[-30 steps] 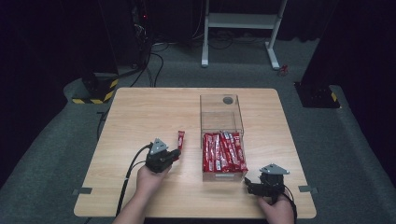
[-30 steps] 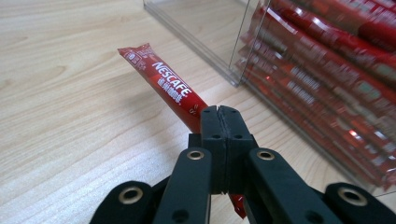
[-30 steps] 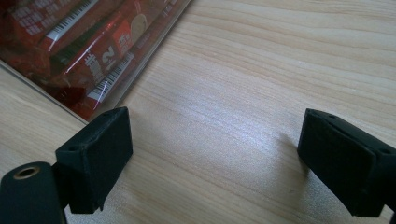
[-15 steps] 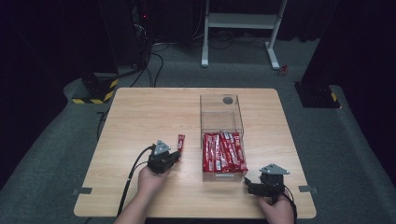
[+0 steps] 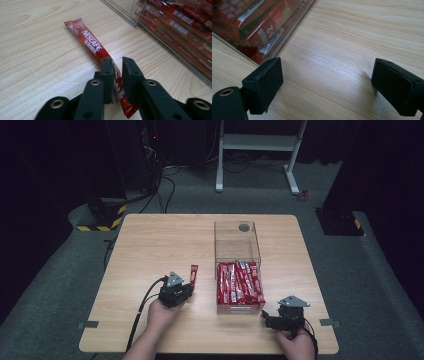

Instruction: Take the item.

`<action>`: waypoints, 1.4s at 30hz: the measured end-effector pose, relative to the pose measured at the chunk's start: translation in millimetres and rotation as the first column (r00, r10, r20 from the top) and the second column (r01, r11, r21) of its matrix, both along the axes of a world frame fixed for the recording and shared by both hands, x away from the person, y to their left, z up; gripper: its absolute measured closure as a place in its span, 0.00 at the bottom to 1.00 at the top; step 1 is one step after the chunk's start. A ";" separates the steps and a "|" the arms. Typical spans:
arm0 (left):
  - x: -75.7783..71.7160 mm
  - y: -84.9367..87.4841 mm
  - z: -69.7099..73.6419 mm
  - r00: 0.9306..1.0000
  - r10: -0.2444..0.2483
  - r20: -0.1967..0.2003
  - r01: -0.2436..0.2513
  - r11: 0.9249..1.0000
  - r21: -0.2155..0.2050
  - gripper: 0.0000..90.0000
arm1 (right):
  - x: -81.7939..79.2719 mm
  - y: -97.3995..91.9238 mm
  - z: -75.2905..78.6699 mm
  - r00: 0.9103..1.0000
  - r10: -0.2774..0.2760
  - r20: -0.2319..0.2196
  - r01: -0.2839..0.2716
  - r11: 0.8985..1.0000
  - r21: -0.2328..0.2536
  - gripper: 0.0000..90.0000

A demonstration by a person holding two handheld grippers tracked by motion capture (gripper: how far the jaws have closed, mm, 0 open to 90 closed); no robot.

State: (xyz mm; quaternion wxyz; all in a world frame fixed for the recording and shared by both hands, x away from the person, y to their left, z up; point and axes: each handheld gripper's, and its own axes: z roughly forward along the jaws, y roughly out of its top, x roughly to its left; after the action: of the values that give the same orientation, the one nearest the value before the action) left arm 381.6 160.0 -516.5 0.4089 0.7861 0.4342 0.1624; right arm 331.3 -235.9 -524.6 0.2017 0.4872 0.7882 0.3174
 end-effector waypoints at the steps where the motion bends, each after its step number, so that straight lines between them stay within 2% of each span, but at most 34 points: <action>1: 0.0 1.1 1.1 1.000 -0.002 0.008 0.002 1.000 0.009 0.86 | 0.0 0.0 0.0 1.000 0.000 0.000 0.000 1.000 0.000 0.11; 6: -2.4 5.0 6.8 1.000 0.004 0.029 -0.004 1.000 -0.012 0.78 | -0.1 0.2 0.1 1.000 -0.001 -0.001 0.001 1.000 0.002 0.11; 14: -8.7 10.4 20.3 0.998 -0.013 0.057 0.016 0.999 -0.041 0.68 | 0.0 0.1 0.0 1.000 0.001 0.000 -0.001 1.000 0.002 0.11; 18: -12.0 12.6 28.8 0.996 -0.014 0.084 0.018 0.999 -0.051 0.63 | 0.0 0.1 0.0 1.000 0.002 0.000 -0.002 1.000 0.002 0.11; 25: -13.9 19.0 34.2 0.997 -0.015 0.080 0.021 0.997 -0.071 0.54 | 0.1 0.0 0.0 1.000 0.006 0.001 -0.006 1.000 0.000 0.11; 30: -16.9 22.5 36.5 0.997 -0.015 0.078 0.020 0.998 -0.060 0.51 | 0.0 0.0 0.0 1.000 0.008 0.002 -0.008 1.000 0.000 0.11; 33: -19.8 27.2 35.9 0.997 -0.015 0.082 0.017 0.999 -0.027 0.50 | -0.1 0.0 0.0 1.000 0.011 0.002 -0.011 1.000 -0.001 0.11; 42: -28.8 59.9 32.0 0.995 0.048 0.085 -0.046 0.998 -0.031 0.47 | -0.3 0.2 0.0 1.000 0.018 0.002 -0.018 1.000 0.000 0.11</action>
State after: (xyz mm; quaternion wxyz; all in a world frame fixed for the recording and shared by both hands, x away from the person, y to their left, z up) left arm 352.8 219.9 -484.6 0.4345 0.7619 0.4369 0.1994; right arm 331.0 -235.6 -524.6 0.1995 0.4797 0.7925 0.3195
